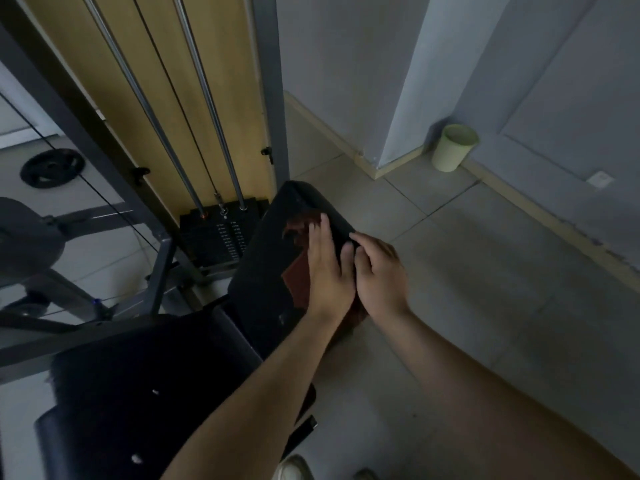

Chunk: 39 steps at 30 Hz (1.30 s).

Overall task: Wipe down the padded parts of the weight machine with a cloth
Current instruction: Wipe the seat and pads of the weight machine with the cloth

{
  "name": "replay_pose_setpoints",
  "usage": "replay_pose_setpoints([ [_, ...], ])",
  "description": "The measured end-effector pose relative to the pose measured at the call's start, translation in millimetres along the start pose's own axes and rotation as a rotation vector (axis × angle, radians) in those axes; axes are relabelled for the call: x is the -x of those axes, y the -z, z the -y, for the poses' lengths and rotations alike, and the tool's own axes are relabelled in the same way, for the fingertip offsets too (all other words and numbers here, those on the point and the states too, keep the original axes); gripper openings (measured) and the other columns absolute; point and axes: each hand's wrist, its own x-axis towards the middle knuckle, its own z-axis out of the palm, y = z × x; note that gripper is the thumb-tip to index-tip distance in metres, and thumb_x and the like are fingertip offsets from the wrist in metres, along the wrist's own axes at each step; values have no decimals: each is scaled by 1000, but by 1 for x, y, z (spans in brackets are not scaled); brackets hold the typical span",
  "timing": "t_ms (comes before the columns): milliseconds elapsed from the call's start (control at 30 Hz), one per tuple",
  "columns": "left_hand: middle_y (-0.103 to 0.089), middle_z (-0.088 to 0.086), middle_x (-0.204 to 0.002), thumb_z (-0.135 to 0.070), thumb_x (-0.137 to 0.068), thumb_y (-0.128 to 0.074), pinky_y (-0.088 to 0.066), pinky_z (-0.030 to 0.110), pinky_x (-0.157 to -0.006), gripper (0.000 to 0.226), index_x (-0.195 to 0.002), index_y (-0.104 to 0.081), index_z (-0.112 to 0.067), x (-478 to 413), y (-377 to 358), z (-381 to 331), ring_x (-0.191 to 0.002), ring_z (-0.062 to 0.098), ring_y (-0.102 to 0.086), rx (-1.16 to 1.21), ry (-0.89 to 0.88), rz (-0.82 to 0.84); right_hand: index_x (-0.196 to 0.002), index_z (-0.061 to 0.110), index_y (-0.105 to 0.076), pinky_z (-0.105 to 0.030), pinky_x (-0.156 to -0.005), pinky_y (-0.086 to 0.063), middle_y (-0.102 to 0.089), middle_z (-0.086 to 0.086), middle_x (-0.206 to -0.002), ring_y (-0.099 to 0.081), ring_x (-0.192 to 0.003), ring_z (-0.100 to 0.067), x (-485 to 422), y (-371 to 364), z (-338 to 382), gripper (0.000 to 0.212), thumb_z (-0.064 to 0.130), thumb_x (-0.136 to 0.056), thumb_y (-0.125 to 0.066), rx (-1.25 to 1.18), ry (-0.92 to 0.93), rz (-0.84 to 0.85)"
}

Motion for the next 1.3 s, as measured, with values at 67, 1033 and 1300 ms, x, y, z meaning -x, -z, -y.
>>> replay_pose_setpoints([
  [67, -15, -6, -167, -37, -107, -34, -2, 36, -126, 57, -159, -16, -28, -19, -8, -19, -152, 2, 3, -57, -28, -51, -130, 29, -61, -33, -97, -50, -64, 11, -124, -57, -117, -6, -2, 7, -6, 35, 25, -102, -41, -164, -40, 60],
  [1033, -41, 4, -156, -21, -89, -70, -13, 49, -125, 68, -151, -42, -16, 45, -61, -35, -153, 24, -18, -593, -306, -9, -132, 30, -56, -37, -99, -49, -59, 4, -126, -58, -106, -10, 39, 79, -29, 39, 47, -102, -38, -757, -443, 272],
  [1300, -17, -9, -166, -25, -98, -60, -2, 56, -123, 60, -152, -35, -35, 69, -72, -3, -155, 13, 9, -569, -277, -149, -149, 31, -34, -36, -109, -42, -43, 4, -151, -45, -133, -9, 54, 56, -42, 49, 44, -102, -35, -565, -197, 267],
])
